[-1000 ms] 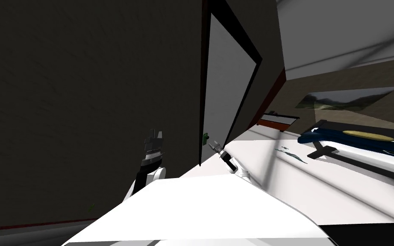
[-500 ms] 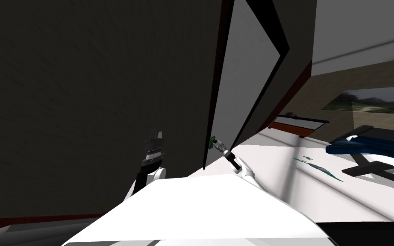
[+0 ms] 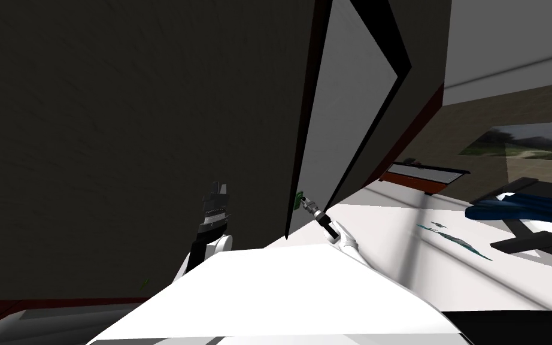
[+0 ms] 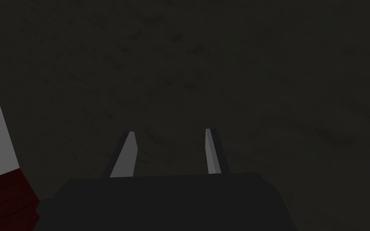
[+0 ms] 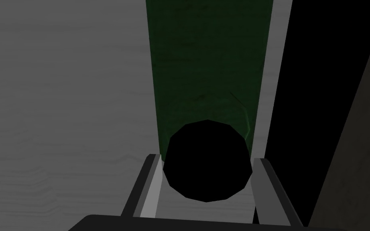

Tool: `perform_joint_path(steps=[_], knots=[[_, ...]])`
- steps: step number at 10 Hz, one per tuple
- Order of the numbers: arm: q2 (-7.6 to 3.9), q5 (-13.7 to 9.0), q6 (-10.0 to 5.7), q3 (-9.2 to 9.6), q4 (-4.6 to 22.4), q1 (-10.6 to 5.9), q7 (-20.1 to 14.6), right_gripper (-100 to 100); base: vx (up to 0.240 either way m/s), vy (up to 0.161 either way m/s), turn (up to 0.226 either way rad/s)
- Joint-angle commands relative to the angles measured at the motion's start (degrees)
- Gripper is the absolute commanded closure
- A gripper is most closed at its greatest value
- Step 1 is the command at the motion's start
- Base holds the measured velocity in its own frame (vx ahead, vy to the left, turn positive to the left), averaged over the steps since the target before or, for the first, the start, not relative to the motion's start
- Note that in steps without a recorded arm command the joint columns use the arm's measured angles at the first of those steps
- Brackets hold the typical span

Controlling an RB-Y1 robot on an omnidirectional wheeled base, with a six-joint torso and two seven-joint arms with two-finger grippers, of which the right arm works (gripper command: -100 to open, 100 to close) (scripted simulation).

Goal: Pull the door open

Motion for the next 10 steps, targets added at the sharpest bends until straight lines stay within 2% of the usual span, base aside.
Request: perform_joint_path(steps=[1,3,4,10], knots=[[-0.03,0.0,0.07,-0.08,0.0,-0.06,0.0,100,0.000,0.000,0.000],[-0.03,0.0,0.07,-0.08,0.0,-0.06,0.0,100,0.000,0.000,0.000],[0.12,-1.9,0.27,0.32,0.3,-0.38,-1.8,100,-0.064,-0.056,0.080],[0.47,-8.2,1.16,1.37,1.4,-1.73,-7.9,100,-0.093,-0.072,0.105]])
